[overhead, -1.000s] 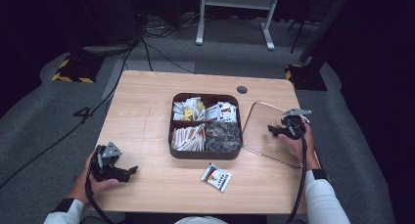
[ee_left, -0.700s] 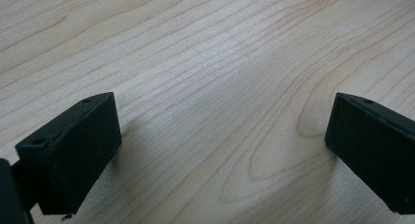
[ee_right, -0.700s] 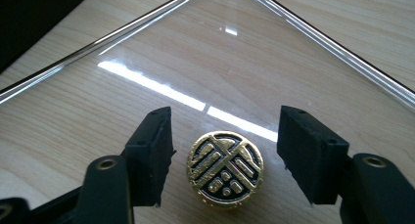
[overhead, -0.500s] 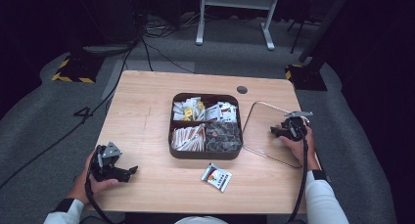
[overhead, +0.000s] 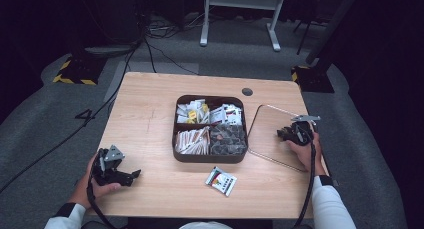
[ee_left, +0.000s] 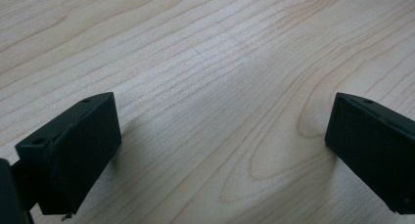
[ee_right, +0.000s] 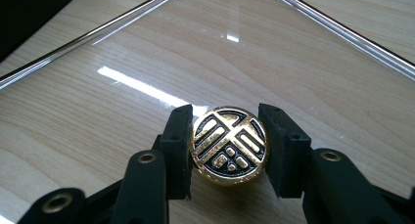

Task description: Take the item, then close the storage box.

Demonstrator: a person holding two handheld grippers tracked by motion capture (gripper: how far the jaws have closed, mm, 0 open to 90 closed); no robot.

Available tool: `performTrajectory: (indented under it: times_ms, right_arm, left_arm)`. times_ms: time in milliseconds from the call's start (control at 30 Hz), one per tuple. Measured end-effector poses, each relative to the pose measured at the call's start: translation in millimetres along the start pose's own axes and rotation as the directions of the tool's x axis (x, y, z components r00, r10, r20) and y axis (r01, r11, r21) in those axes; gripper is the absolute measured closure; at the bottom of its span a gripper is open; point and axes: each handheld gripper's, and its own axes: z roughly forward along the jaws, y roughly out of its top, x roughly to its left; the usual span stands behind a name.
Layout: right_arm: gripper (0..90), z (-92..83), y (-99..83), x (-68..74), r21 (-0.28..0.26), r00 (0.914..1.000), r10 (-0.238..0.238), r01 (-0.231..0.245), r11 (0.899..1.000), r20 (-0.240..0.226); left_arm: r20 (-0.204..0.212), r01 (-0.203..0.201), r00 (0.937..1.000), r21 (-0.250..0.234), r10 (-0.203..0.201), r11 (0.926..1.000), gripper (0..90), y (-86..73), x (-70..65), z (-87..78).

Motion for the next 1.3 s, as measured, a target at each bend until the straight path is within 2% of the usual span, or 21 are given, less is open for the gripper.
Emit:
performTrajectory:
  times_ms: [333,567,733,833,967,1300]
  right_arm:
    - [59.4,-0.5,-1.3,-2.3,-0.010,0.9999,0.011,-0.011,1.000,-0.008]
    - [59.4,-1.9,-1.3,-1.4,0.000,0.9999,-0.006,0.006,1.000,-0.008]
    - [59.5,-6.3,-2.9,-4.0,-0.017,0.9998,0.005,-0.006,1.000,-0.018]
    - [59.4,-8.9,-2.4,-4.1,-0.023,0.9999,0.006,-0.007,1.000,-0.013]
    - [59.5,-13.4,0.1,-3.5,-0.025,0.9997,-0.024,0.024,0.999,0.011]
    - [59.5,-28.5,4.3,-7.2,-0.058,0.9994,-0.025,0.026,0.998,0.024]
  left_arm:
    - [0.001,0.000,1.0000,0.002,0.000,1.0000,0.3,0.0,0.1,-0.2]
    - [0.007,-0.001,1.0000,0.001,0.001,1.0000,0.3,0.0,0.5,-0.1]
    - [0.009,-0.004,1.0000,0.002,0.004,1.0000,0.2,0.2,0.8,0.1]
    - [0.009,-0.004,1.0000,0.002,0.004,1.0000,0.2,0.2,0.8,0.1]
    - [0.009,-0.004,1.0000,0.002,0.004,1.0000,0.2,0.2,0.8,0.1]
    - [0.012,-0.006,0.9999,0.002,0.006,1.0000,0.2,0.5,1.2,0.4]
